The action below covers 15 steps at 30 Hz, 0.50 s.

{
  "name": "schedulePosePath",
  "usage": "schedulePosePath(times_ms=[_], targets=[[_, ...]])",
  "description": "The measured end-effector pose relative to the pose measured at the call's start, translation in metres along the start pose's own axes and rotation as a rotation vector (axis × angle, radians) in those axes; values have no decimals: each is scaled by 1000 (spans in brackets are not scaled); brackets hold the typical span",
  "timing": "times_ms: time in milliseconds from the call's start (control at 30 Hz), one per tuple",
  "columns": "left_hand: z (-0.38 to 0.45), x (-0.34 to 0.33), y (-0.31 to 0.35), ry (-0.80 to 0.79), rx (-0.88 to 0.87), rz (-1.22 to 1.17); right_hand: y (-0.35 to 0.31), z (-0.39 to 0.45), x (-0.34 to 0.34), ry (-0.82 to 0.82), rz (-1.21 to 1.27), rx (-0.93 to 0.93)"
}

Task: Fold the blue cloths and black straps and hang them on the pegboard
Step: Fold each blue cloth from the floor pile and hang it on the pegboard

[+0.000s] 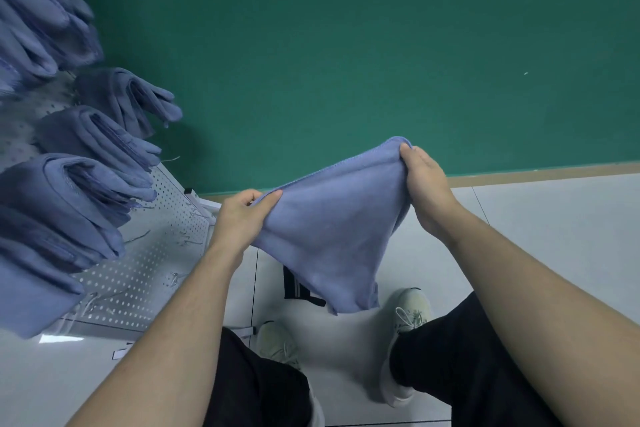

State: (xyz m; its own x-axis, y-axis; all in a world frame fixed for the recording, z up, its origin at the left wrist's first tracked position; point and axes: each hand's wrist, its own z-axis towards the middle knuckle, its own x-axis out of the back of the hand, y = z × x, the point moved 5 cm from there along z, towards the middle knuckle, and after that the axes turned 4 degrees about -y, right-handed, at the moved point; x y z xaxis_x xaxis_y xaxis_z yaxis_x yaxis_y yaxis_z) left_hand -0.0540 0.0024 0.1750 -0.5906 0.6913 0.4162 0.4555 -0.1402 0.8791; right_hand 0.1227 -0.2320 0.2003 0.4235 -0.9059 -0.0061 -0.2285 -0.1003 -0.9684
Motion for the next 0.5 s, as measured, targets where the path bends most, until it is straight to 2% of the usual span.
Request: schedulePosePath(times_ms=[100,267,367,500], targets=[[1,6,-3,30,15,-13,3,3,8,65,-28,-6],[5,12,-6,70,46,-130,10,8,9,26,-120,-75],[6,10,-8,54,112,-229,10,9,9,20,-60,-75],[4,-2,-1,5,88,-345,11,9,5,-28,16,-108]])
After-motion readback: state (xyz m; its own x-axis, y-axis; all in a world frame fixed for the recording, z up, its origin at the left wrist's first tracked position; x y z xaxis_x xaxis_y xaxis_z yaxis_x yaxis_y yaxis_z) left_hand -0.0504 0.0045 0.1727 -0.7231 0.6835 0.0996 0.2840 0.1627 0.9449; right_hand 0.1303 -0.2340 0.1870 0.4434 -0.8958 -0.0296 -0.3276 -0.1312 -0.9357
